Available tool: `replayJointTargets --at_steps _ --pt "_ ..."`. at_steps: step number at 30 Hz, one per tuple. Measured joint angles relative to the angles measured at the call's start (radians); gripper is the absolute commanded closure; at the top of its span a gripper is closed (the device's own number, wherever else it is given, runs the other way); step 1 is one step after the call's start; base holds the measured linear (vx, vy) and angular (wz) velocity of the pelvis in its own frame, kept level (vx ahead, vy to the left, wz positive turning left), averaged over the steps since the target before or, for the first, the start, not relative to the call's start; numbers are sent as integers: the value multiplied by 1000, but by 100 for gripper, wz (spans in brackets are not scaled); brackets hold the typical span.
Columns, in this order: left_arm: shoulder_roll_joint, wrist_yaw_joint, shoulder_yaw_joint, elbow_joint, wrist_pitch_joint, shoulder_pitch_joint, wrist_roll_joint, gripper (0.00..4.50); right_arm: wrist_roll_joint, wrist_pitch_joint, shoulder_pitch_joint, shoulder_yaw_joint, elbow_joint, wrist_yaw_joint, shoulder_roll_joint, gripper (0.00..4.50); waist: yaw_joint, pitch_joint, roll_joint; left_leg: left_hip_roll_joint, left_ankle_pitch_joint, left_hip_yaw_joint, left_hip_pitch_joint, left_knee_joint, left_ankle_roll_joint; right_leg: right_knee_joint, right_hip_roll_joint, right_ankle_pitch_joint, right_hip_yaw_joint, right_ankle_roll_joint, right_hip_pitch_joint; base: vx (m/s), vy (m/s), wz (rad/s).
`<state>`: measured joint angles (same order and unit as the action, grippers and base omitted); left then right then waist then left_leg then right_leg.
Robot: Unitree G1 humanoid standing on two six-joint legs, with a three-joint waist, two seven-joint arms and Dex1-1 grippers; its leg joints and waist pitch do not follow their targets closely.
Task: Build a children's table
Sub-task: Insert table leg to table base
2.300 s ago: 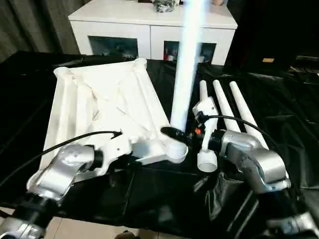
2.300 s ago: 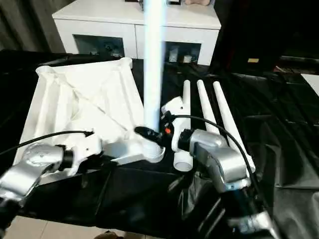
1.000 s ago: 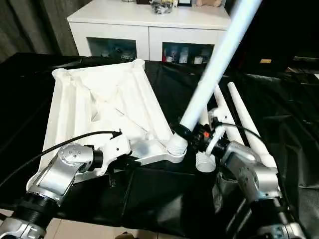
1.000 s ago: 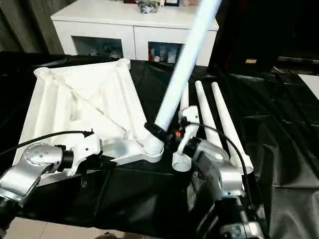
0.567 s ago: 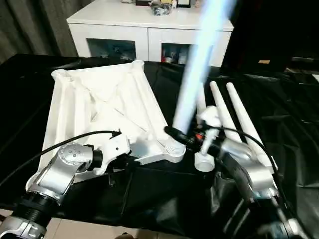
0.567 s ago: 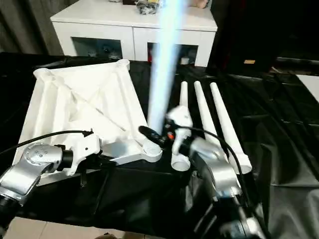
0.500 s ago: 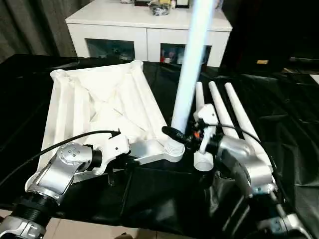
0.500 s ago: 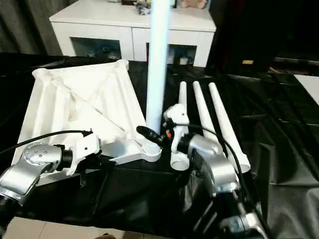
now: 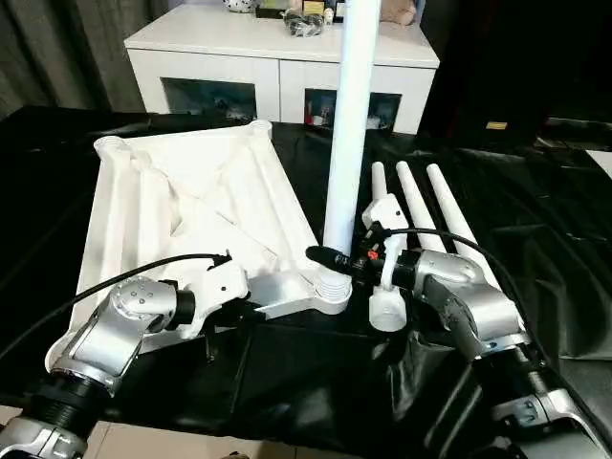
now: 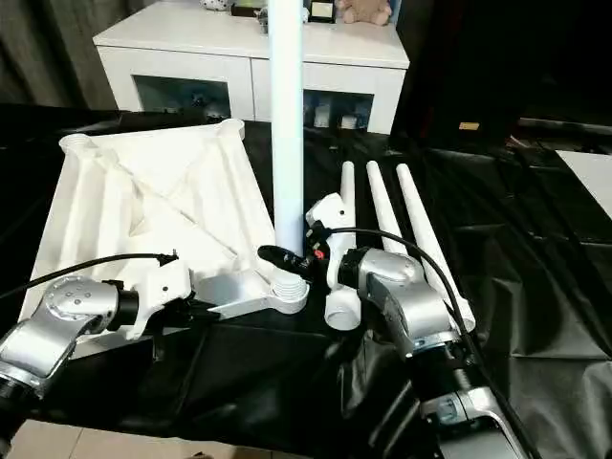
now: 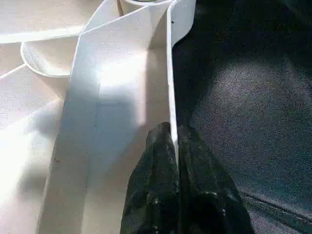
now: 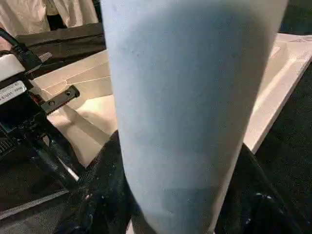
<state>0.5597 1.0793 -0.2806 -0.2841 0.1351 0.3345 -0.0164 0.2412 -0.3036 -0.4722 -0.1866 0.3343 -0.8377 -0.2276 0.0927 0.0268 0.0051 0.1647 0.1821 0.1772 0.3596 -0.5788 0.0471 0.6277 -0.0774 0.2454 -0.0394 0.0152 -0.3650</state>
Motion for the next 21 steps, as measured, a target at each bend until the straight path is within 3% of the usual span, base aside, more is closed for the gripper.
replayJointTargets --at_steps 4,12,21 --pt "-1 -3 0 0 0 -2 0 450 1 1 3 5 2 2 3 266 1 0 0 0 0 0 -2 3 0 0 0 0 0 0 1 0 0 0" --pt "-9 -15 2 -1 0 -2 -1 450 80 11 32 108 52 52 61 266 3 2 4 -1 0 0 -2 5 0 -4 0 0 0 0 1 0 0 0" --pt "-12 -16 2 -1 1 -2 -1 450 101 11 77 127 24 26 43 266 5 1 6 -2 0 1 -2 15 0 -17 0 0 0 0 1 0 0 0"
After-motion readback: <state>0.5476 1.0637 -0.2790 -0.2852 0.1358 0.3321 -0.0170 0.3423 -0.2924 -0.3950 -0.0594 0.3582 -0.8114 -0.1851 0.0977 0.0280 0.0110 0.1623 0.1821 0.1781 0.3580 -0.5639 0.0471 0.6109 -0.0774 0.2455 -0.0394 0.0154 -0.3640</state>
